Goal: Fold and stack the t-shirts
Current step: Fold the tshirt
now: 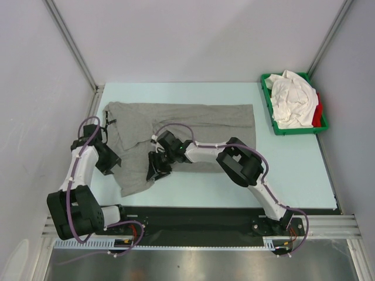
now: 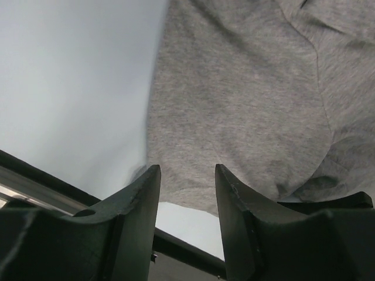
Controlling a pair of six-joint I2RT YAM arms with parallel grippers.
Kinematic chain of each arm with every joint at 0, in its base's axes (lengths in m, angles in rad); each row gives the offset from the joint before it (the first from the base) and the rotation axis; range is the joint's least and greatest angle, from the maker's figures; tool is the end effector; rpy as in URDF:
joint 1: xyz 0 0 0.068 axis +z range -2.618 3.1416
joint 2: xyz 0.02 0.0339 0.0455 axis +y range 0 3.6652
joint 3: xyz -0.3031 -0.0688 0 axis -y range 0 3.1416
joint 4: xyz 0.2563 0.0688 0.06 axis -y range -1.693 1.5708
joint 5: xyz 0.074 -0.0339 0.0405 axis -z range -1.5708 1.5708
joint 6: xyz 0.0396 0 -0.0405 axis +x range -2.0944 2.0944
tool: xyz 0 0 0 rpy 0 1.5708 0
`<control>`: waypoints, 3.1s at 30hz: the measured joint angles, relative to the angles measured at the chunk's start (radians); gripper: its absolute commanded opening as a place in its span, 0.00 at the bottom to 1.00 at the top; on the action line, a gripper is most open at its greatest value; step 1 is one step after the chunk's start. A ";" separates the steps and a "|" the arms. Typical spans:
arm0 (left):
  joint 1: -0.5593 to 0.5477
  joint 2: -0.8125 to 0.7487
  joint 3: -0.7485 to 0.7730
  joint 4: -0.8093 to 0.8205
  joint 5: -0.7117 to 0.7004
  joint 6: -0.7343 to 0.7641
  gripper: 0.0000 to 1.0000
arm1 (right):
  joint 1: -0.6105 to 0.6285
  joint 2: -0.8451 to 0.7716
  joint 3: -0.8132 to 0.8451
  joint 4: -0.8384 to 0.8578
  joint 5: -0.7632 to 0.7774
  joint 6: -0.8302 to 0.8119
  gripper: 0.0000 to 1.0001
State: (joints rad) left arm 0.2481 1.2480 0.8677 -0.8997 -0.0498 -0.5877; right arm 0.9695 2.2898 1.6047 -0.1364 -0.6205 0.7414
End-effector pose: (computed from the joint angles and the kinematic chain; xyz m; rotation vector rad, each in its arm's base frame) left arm 0.2095 0.0551 0.2527 -1.1648 2.5975 -0.0006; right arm 0.2799 0.4488 0.1481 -0.6596 2.7019 1.3993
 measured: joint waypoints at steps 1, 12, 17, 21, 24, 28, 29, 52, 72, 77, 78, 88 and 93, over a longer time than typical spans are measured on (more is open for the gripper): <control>-0.005 0.000 -0.005 -0.001 -0.001 -0.004 0.47 | 0.004 0.009 0.009 0.000 0.009 0.013 0.38; -0.026 -0.004 -0.045 -0.023 0.002 -0.033 0.46 | -0.025 0.024 0.024 -0.023 0.093 0.019 0.05; -0.108 -0.019 -0.102 -0.010 0.029 -0.078 0.46 | -0.095 0.028 0.050 -0.045 0.081 -0.030 0.13; -0.143 -0.078 -0.174 -0.021 0.076 -0.133 0.44 | -0.144 0.037 0.072 -0.046 0.056 -0.065 0.20; -0.170 -0.128 -0.200 -0.026 0.109 -0.168 0.47 | -0.152 0.045 0.072 -0.046 0.038 -0.081 0.21; -0.241 -0.206 -0.244 0.001 0.184 -0.225 0.48 | -0.142 0.048 0.071 -0.045 0.010 -0.089 0.21; -0.254 -0.228 -0.262 0.018 0.202 -0.242 0.48 | -0.140 0.048 0.070 -0.045 0.005 -0.089 0.21; -0.312 -0.217 -0.383 0.141 0.204 -0.354 0.47 | -0.136 0.045 0.021 0.016 -0.051 -0.087 0.21; -0.314 -0.051 -0.354 0.182 0.211 -0.349 0.13 | -0.128 0.026 -0.004 0.022 -0.050 -0.088 0.30; -0.315 -0.040 -0.346 0.187 0.215 -0.320 0.00 | -0.115 0.007 -0.004 0.000 -0.050 -0.102 0.49; -0.316 -0.043 -0.343 0.185 0.210 -0.310 0.00 | -0.113 0.000 -0.004 -0.013 -0.049 -0.110 0.53; -0.319 -0.189 -0.105 0.009 0.010 -0.165 0.00 | -0.154 -0.285 -0.209 -0.239 0.008 -0.196 0.61; -0.319 -0.241 0.046 -0.017 -0.080 -0.088 0.00 | -0.325 -0.544 -0.411 -0.286 0.058 -0.172 0.56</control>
State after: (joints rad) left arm -0.0704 1.0073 0.9134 -0.9169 -0.1303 -0.6754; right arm 0.6441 1.7454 1.1938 -0.4225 -0.5625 0.5694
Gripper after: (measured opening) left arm 0.009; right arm 0.587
